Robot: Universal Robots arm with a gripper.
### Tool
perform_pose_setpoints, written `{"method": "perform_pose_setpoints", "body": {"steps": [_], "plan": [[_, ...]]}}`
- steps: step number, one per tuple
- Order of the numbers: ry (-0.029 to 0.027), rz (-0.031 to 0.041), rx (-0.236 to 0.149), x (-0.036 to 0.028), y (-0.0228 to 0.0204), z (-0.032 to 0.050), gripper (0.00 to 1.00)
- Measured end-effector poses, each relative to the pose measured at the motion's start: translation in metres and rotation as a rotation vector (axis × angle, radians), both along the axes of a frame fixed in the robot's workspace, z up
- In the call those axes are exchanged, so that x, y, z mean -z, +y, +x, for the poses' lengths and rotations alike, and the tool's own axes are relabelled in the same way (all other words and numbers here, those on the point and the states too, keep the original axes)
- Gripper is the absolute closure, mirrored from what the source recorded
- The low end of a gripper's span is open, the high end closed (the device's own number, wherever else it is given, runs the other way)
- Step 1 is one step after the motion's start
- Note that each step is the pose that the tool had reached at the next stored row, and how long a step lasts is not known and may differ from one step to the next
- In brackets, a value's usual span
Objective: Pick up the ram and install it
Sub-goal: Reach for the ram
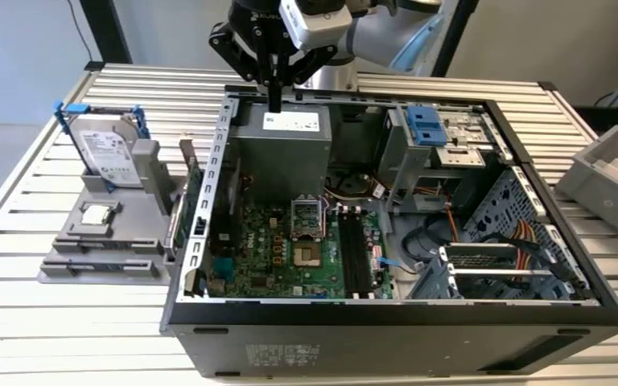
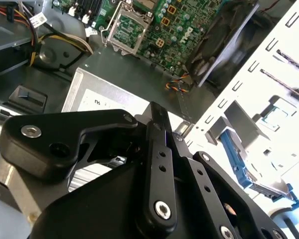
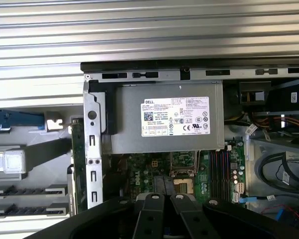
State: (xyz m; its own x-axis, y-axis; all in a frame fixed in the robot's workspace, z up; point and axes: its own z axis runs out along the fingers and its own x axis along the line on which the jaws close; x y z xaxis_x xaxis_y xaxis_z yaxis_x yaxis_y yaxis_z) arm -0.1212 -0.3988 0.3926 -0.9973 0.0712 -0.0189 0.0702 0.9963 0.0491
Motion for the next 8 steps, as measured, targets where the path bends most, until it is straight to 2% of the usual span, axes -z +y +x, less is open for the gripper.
{"method": "perform_pose_setpoints", "body": {"steps": [8], "plan": [[0.0,0.0001,0.0,0.0,0.0,-0.0008,1.0]]}}
